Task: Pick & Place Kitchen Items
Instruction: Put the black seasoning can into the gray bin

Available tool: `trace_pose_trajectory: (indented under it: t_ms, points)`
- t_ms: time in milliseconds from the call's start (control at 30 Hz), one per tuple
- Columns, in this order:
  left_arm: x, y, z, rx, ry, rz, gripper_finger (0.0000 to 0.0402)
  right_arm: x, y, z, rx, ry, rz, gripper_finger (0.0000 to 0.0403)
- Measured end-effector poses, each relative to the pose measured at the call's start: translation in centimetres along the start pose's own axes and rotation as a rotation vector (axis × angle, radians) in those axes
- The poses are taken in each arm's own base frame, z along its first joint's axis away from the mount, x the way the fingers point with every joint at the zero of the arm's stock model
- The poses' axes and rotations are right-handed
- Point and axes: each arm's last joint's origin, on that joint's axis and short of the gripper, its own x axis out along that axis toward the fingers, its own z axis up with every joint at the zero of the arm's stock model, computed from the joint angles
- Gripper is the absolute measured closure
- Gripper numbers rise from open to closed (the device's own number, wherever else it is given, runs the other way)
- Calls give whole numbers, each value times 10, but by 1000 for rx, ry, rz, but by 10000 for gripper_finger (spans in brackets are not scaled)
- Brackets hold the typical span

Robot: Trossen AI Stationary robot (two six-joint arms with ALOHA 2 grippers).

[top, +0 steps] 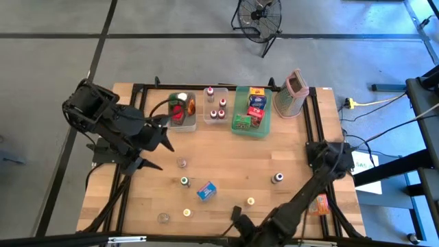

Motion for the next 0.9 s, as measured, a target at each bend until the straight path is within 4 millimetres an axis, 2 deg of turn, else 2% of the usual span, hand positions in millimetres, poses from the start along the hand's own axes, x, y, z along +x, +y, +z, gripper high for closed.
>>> trace_pose_trajectory:
  t_ms: [133, 233, 600, 733, 900]
  points:
    - [0, -6, 0, 15, 3, -22, 116, 28, -11, 6, 97, -41, -49, 232]
    - [0, -10, -1, 25, 4, -35, 116, 37, -12, 13, 128, -13, -67, 211]
    - [0, -19, -2, 46, 8, -66, 116, 37, -13, 46, 233, -51, -173, 95]
    - [0, -21, -2, 54, 9, -73, 116, 37, -16, 49, 328, -19, -227, 87]
    - [0, -24, -3, 63, 10, -82, 116, 36, -15, 60, 359, -21, -241, 89]
